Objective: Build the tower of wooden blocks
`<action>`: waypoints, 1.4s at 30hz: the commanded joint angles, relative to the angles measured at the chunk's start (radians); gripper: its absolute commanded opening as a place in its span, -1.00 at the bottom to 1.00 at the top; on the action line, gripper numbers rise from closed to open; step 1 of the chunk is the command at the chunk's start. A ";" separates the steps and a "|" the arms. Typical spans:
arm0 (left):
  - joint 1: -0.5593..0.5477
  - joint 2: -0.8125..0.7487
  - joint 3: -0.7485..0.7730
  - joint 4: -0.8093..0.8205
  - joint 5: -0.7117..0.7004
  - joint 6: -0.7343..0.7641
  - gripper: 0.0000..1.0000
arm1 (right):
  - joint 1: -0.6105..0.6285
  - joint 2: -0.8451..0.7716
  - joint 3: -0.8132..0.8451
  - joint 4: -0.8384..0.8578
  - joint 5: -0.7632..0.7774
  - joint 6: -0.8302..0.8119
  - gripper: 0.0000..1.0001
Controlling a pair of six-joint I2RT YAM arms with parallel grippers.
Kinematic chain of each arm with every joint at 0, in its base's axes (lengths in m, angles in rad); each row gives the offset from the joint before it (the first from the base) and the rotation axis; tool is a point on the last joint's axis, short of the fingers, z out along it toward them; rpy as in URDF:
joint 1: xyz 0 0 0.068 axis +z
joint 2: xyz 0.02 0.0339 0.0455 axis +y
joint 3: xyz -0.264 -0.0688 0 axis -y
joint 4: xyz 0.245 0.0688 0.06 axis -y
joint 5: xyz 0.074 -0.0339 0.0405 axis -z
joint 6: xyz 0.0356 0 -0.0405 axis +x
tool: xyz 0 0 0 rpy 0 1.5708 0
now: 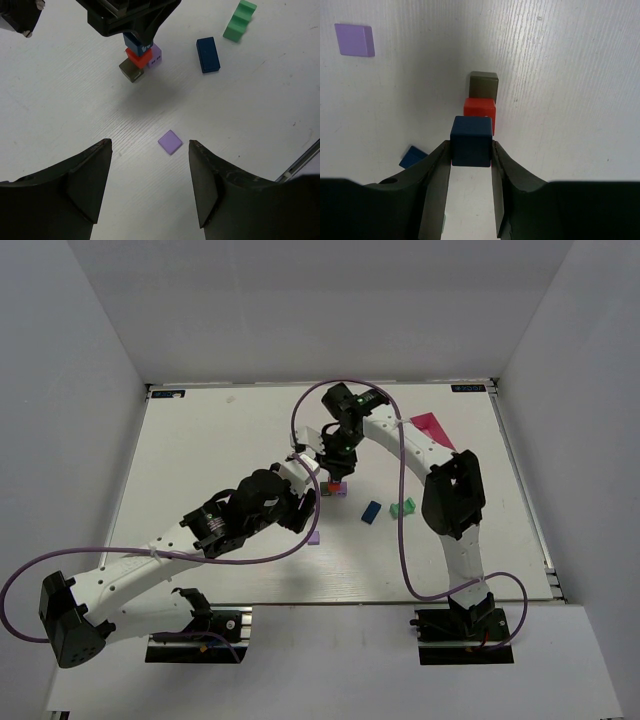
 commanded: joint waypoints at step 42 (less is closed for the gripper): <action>0.004 -0.025 -0.007 0.017 0.021 0.016 0.45 | 0.013 0.056 0.074 -0.025 0.018 0.018 -0.59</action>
